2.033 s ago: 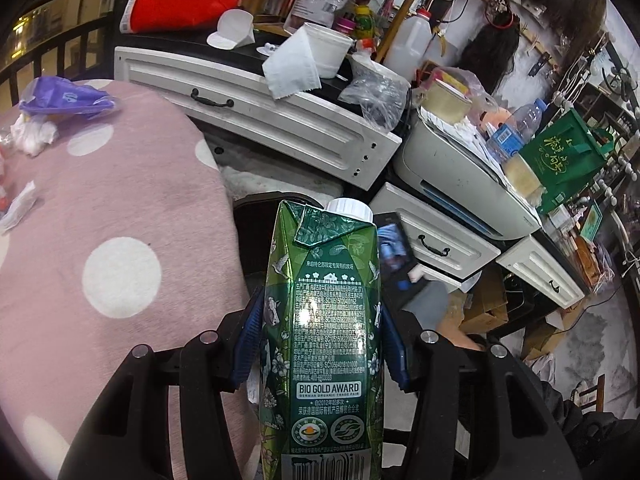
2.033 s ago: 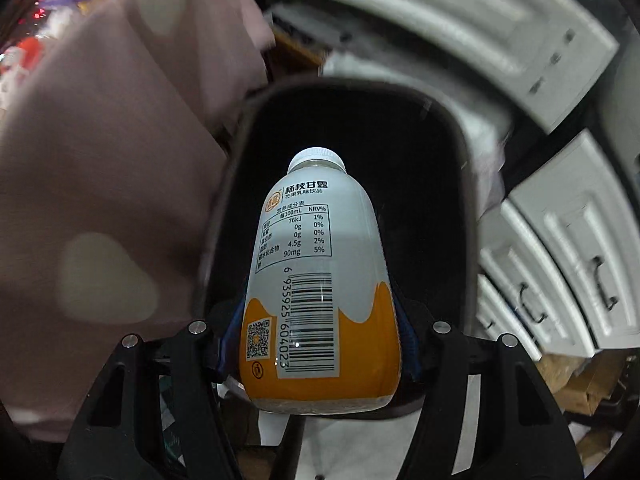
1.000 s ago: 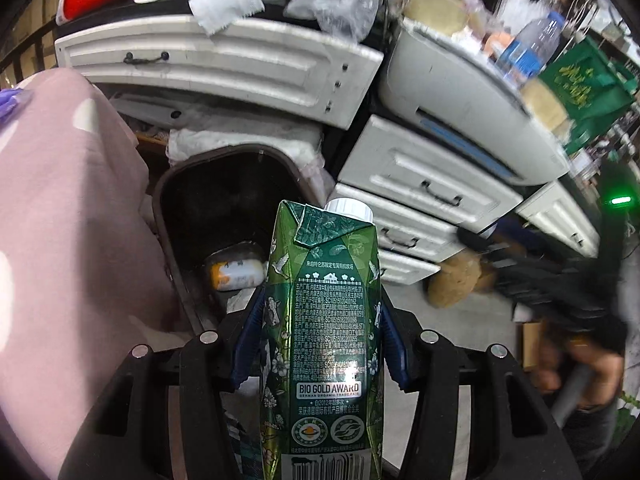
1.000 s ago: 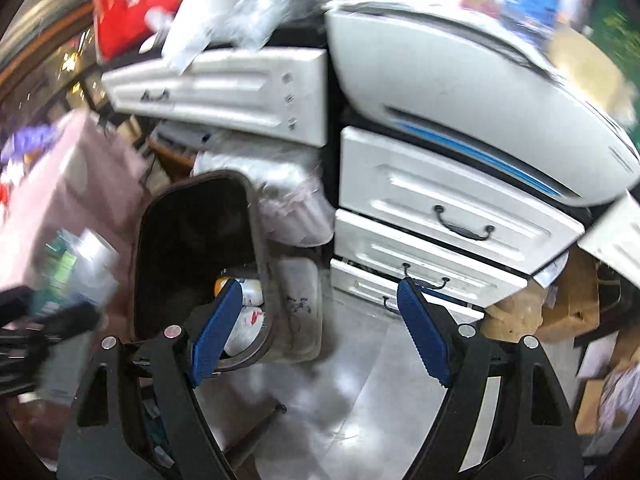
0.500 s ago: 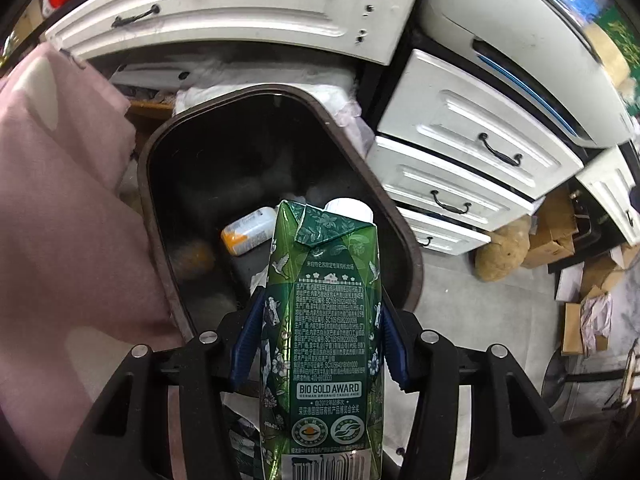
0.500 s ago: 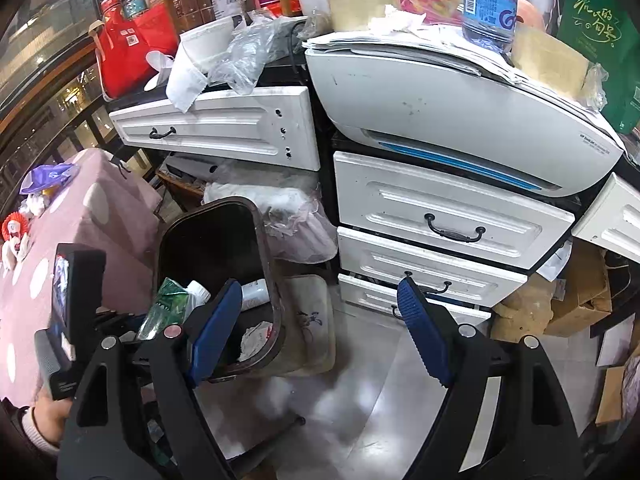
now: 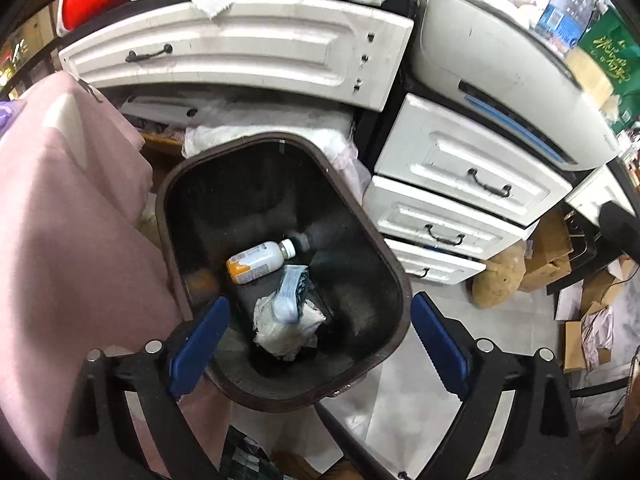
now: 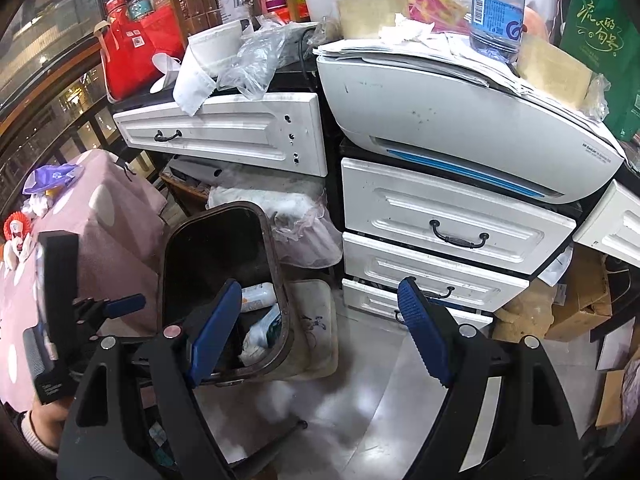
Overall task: Collect trash
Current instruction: 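Carry bottle and carton to the black bin, opening the right then left tool, then move both open tools back over the table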
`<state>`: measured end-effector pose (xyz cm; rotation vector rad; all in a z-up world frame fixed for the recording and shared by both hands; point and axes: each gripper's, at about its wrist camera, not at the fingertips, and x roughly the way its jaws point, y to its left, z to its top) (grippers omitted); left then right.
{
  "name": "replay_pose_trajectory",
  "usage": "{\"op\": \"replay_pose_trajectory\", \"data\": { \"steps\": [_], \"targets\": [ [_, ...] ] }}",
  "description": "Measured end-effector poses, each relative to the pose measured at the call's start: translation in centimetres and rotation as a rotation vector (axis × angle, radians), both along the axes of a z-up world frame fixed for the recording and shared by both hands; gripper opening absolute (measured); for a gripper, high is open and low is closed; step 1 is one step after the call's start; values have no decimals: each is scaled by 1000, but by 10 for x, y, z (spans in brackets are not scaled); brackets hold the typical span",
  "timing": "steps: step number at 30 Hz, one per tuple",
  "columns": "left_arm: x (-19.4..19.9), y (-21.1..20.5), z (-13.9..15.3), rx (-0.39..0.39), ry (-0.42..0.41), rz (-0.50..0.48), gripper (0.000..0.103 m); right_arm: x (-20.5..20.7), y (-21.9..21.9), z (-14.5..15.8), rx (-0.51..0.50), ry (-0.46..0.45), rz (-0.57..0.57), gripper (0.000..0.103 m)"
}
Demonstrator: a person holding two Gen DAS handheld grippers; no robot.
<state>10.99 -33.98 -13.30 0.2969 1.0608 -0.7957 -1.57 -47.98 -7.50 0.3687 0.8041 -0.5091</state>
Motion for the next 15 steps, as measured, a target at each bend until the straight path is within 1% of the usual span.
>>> {"op": "replay_pose_trajectory", "data": {
  "steps": [5,9,12,15],
  "targets": [
    [-11,15,27,-47,-24,-13,92,5,7,6,-18,-11,24,82],
    [-21,40,52,-75,-86,-12,95,17,19,11,-14,-38,73,84],
    [-22,64,68,-94,-123,11,97,31,33,13,-11,-47,121,84],
    [-18,93,81,-102,-159,57,97,49,55,15,-12,-56,197,84]
  ]
}}
